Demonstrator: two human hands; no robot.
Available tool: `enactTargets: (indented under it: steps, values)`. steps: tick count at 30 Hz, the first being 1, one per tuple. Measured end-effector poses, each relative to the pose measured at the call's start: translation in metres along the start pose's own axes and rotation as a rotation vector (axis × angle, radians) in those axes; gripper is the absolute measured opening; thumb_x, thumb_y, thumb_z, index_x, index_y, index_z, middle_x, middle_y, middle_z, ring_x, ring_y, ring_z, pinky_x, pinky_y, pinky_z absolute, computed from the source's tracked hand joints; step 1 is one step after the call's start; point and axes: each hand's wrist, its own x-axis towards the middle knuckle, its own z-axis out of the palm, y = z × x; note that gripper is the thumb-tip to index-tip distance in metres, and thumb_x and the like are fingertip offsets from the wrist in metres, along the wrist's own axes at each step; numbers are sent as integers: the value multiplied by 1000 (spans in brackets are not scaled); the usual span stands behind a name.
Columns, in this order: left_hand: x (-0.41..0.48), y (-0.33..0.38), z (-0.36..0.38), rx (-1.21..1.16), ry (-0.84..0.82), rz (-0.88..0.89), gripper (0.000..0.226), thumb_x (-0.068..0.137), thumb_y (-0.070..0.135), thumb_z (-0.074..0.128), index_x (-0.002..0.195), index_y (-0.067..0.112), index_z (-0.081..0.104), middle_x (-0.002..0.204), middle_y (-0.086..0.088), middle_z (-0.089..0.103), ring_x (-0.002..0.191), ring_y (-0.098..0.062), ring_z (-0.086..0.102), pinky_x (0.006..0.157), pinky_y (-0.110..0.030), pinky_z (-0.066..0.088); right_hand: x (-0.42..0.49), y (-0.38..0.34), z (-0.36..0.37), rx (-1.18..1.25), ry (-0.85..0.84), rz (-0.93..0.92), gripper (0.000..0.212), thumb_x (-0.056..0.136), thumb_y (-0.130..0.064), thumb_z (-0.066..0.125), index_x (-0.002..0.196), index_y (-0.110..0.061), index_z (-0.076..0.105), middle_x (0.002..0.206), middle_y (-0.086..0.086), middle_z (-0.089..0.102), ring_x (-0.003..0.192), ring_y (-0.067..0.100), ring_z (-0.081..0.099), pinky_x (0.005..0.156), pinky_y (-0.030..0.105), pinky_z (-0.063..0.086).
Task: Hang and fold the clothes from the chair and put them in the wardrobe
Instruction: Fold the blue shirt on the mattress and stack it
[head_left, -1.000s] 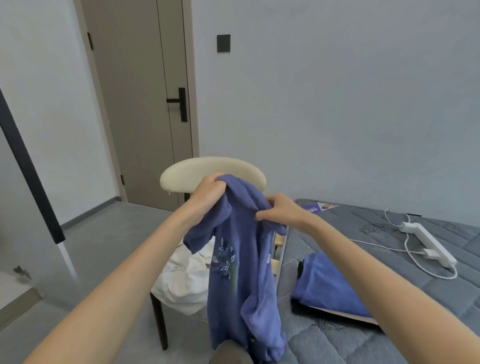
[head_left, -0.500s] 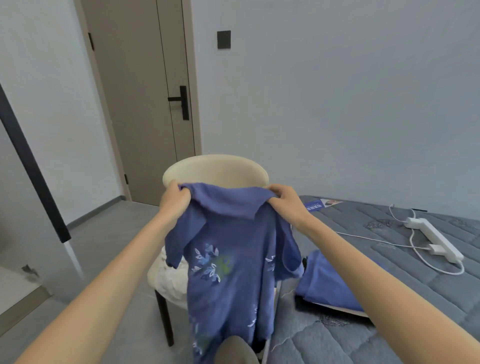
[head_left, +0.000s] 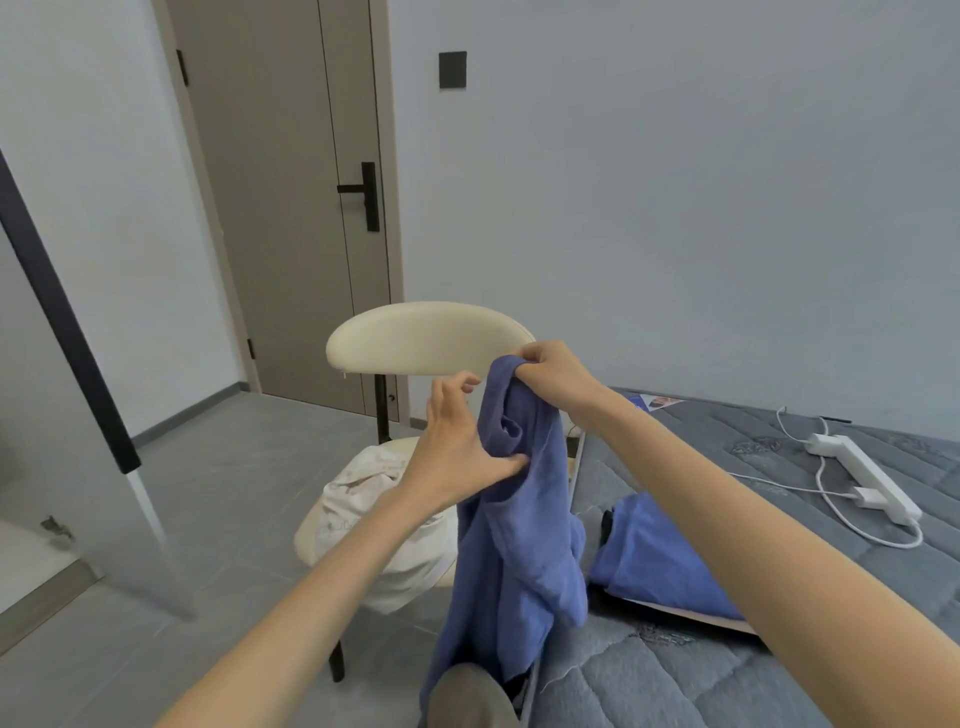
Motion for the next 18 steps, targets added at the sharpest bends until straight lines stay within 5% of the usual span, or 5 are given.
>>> enactTargets:
  steps: [2, 9, 14, 18]
  values:
    - [-2, 2, 3, -69, 22, -80, 75, 65, 46, 79, 111, 35, 20, 118, 11, 31, 112, -10, 46, 86, -34, 51, -1, -1, -5, 29, 11, 10, 17, 85, -2, 43, 79, 3, 59, 73, 11, 49, 72, 20, 43, 65, 32, 36]
    - [4, -3, -2, -159, 180, 77, 7, 91, 21, 58, 92, 17, 52, 96, 5, 52, 84, -7, 54, 70, -28, 47, 6, 7, -13, 24, 34, 19, 27, 87, -4, 45, 98, 14, 62, 92, 29, 65, 78, 21, 53, 71, 42, 49]
    - [17, 3, -23, -318, 314, -43, 32, 98, 20, 50, 67, 18, 45, 59, 7, 46, 52, -1, 40, 52, -17, 34, 5, 19, -16, 27, -50, 35, 24, 93, -14, 54, 99, 5, 67, 87, 9, 64, 81, 19, 57, 71, 30, 47]
    - [35, 4, -42, -428, 354, -93, 33, 101, 21, 43, 81, -4, 50, 68, -1, 46, 61, -6, 37, 54, -17, 31, -9, 26, -16, 17, -231, -13, 33, 89, -31, 67, 99, 0, 64, 88, 1, 64, 82, 12, 61, 76, 27, 49]
